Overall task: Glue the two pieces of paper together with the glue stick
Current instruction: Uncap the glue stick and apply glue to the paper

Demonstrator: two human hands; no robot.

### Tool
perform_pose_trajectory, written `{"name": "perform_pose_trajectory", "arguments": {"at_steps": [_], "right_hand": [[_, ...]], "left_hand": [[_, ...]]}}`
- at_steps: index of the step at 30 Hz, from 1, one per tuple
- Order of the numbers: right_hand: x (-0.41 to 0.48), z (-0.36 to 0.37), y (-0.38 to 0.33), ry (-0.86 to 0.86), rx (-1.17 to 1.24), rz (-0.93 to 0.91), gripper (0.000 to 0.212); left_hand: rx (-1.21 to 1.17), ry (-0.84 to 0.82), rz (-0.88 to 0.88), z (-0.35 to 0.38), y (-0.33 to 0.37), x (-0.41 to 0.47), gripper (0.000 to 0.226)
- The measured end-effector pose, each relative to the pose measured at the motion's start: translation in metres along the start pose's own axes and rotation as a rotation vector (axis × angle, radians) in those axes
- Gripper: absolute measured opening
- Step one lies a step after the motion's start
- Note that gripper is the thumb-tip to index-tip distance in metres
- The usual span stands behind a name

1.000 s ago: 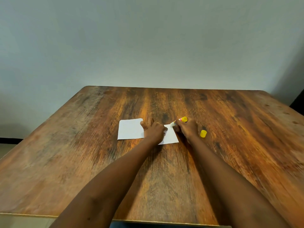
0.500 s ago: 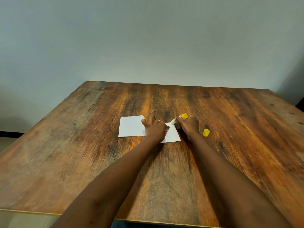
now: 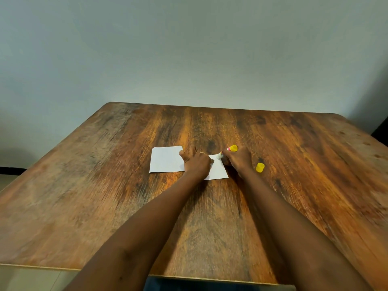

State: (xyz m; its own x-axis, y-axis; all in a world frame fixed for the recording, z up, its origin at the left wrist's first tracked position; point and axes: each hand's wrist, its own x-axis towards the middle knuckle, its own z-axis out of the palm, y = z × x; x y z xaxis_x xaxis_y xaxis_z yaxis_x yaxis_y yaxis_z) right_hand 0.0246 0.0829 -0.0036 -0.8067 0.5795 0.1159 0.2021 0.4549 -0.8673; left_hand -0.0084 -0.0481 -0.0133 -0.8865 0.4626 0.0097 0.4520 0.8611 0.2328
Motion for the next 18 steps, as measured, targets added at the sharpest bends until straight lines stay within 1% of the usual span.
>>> {"name": "perform_pose_trajectory", "arguments": {"at_steps": [8,15,18], "right_hand": [[-0.011,-0.006,0.0,-0.001,-0.02,0.003,0.03],[-0.023,-0.012,0.003,0.012,-0.027,0.018,0.023],[-0.028,-0.014,0.004,0.017,-0.021,0.018,0.028]], "left_hand": [[-0.072,0.003,-0.011,0.002,-0.001,0.001,0.034],[-0.082,-0.006,-0.044,0.003,0.0,0.002,0.034],[-0.069,-0.006,-0.041,0.002,0.0,0.001,0.035]]}}
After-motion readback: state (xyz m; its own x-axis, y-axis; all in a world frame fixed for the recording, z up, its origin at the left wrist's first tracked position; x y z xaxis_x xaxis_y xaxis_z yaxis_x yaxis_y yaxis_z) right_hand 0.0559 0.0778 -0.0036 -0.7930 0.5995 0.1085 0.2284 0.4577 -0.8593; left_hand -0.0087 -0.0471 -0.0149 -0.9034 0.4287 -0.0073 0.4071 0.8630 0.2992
